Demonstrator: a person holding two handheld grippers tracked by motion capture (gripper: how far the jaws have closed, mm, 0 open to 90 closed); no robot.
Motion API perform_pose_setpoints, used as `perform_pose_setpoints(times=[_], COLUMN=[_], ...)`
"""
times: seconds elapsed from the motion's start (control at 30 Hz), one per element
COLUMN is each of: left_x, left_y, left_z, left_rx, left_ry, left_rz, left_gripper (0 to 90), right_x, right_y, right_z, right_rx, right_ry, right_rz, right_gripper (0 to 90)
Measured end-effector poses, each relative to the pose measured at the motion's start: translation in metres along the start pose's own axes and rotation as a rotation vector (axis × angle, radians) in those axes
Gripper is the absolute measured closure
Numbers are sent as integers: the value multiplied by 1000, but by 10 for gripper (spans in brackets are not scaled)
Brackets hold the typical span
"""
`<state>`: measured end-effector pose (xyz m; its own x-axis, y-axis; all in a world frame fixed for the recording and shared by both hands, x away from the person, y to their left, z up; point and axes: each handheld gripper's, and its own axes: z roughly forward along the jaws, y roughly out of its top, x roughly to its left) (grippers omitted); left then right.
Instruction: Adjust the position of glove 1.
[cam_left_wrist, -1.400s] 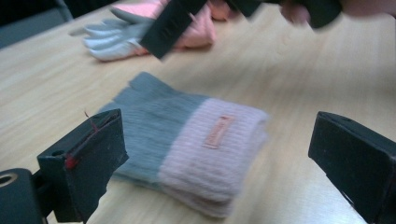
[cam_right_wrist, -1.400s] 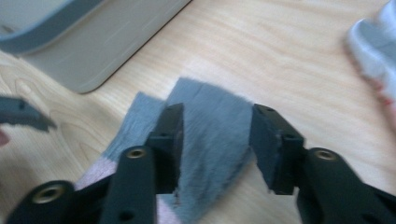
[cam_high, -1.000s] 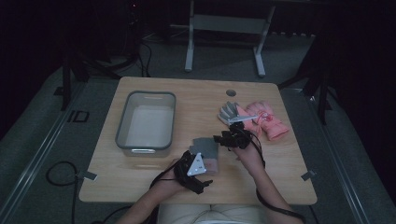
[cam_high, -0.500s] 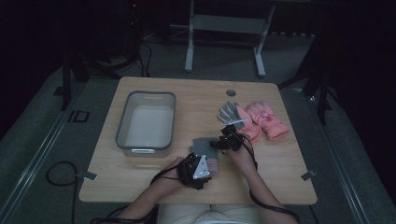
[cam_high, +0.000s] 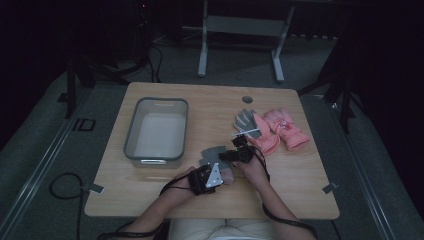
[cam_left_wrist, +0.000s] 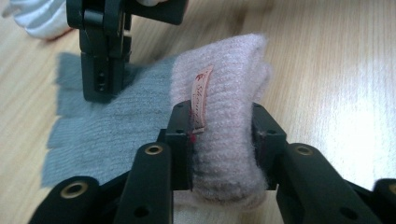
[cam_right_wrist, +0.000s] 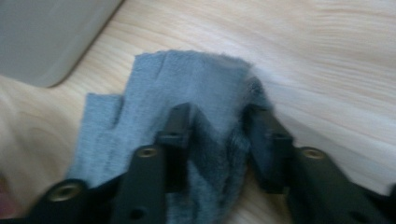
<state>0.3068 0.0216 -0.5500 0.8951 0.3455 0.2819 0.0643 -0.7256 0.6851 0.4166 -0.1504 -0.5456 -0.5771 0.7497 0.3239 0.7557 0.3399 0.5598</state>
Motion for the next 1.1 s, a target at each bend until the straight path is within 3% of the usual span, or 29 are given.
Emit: perform_pose_setpoints(times=[0.17, 0.27, 0.43, 0.7, 0.93, 1.1], left_x=[12, 16, 25, 48, 68, 85], left_y=[6, 10, 22, 39, 44, 41], left_z=[-4, -10, -26, -57, -82, -101], left_rx=[33, 47, 23, 13, 24, 32], left_ry=[-60, -68, -70, -62, -29, -1], left_rz=[-65, -60, -67, -25, 5, 5], left_gripper=[700, 704, 704, 704, 704, 703], right_x=[8, 9, 12, 25, 42, 57], right_y=[5, 8, 14, 35, 62, 85], right_z=[-2, -9, -24, -50, -57, -55], right_rx=[3, -11, -51, -127, -162, -175], right_ry=[-1, 15, 29, 32, 45, 49], right_rz=[-40, -42, -45, -72, -97, -125], right_gripper=[741, 744, 745, 747, 749, 749])
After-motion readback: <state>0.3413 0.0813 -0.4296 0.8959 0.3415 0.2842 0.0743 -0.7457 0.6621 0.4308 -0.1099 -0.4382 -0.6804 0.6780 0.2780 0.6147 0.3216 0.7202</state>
